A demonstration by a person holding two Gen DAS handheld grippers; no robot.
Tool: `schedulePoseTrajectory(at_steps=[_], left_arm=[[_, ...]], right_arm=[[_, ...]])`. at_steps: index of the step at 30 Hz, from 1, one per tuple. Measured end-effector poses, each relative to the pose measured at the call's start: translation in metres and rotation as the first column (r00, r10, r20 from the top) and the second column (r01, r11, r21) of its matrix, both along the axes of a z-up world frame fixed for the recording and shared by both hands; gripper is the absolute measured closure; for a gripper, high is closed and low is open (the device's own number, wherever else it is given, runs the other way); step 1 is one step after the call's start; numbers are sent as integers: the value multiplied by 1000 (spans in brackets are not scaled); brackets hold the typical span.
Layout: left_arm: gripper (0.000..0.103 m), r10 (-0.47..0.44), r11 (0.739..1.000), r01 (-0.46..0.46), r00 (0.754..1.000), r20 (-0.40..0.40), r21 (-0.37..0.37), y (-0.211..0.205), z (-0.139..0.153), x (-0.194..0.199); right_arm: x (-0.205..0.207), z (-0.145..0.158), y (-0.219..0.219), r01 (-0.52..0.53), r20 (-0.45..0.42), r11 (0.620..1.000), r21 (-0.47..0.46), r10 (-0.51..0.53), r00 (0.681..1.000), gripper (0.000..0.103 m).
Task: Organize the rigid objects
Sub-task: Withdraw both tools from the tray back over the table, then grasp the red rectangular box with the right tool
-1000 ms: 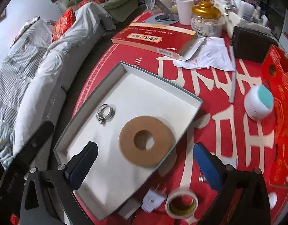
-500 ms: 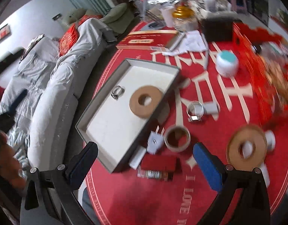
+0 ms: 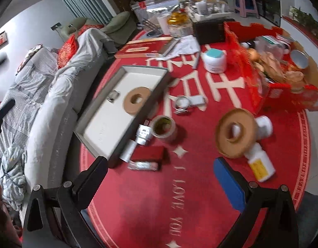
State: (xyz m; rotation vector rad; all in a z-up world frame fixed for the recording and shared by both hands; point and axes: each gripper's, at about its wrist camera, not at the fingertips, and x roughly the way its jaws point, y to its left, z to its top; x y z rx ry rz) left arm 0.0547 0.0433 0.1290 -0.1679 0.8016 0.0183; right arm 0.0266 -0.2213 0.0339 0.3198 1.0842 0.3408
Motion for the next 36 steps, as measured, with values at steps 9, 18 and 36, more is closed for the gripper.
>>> schedulePoseTrajectory(at_steps=[9, 18, 36], left_arm=[[0, 45, 996, -70, 911, -410, -48, -20, -173, -22], [0, 201, 978, -207, 887, -415, 30, 33, -177, -27], [0, 37, 998, -56, 880, -474, -25, -2, -196, -36]], right_arm=[[-12, -48, -27, -7, -157, 997, -80, -6, 988, 0], [42, -78, 56, -100, -230, 992, -76, 80, 970, 0], [9, -99, 40, -262, -301, 948, -183, 199, 933, 32]])
